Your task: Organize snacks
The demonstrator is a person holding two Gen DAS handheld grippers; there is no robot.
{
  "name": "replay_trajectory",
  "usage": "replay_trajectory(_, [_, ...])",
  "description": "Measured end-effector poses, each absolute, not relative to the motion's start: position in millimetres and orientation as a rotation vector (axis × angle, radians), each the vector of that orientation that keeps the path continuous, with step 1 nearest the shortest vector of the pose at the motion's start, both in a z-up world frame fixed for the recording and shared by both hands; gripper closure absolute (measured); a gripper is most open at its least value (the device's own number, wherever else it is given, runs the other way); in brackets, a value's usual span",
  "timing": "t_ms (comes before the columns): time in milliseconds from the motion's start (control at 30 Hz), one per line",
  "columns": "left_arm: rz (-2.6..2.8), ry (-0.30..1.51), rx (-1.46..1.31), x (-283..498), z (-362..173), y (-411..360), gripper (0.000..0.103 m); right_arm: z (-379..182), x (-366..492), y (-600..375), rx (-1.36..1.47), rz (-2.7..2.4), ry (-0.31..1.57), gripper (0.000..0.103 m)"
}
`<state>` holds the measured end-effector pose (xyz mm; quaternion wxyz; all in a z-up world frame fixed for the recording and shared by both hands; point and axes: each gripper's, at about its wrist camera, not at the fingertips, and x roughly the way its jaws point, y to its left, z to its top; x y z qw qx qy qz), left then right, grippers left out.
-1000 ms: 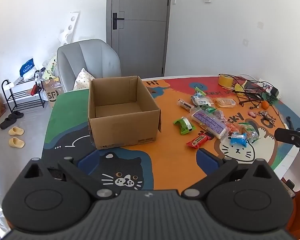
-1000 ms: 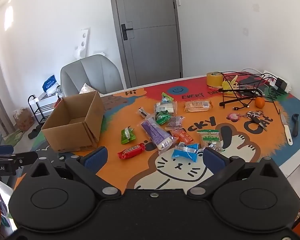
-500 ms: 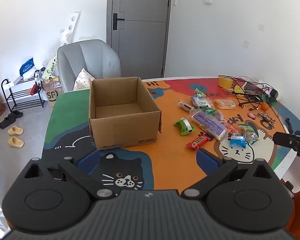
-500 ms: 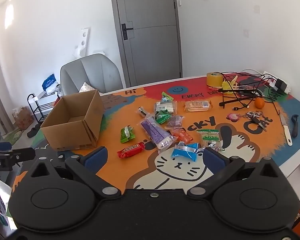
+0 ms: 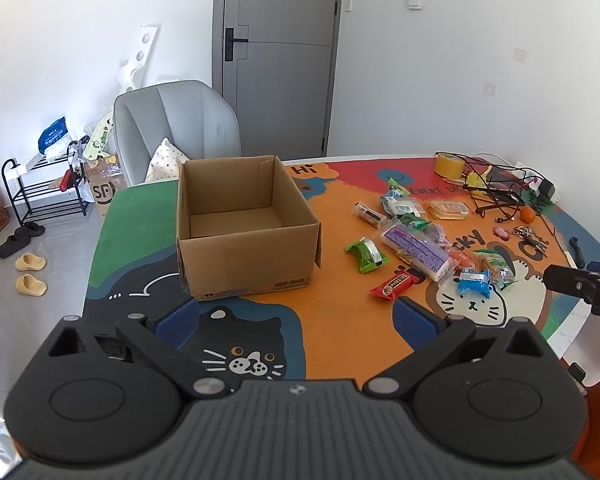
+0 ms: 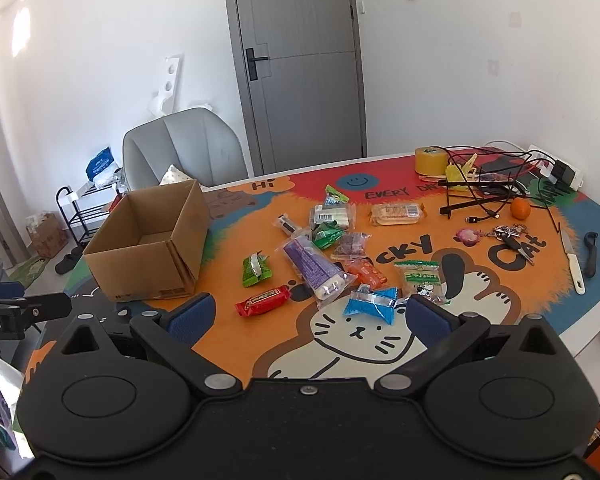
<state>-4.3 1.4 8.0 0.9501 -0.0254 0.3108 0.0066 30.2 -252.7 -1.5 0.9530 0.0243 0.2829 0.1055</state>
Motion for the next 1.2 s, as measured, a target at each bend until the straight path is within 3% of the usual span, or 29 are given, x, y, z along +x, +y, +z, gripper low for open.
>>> replay_trajectory(1200, [0.003,0.625,-0.06,-8.5,9.2,7.3,0.001,-0.4,30.5,-254.1,0.051,0.217,0.578,0.0])
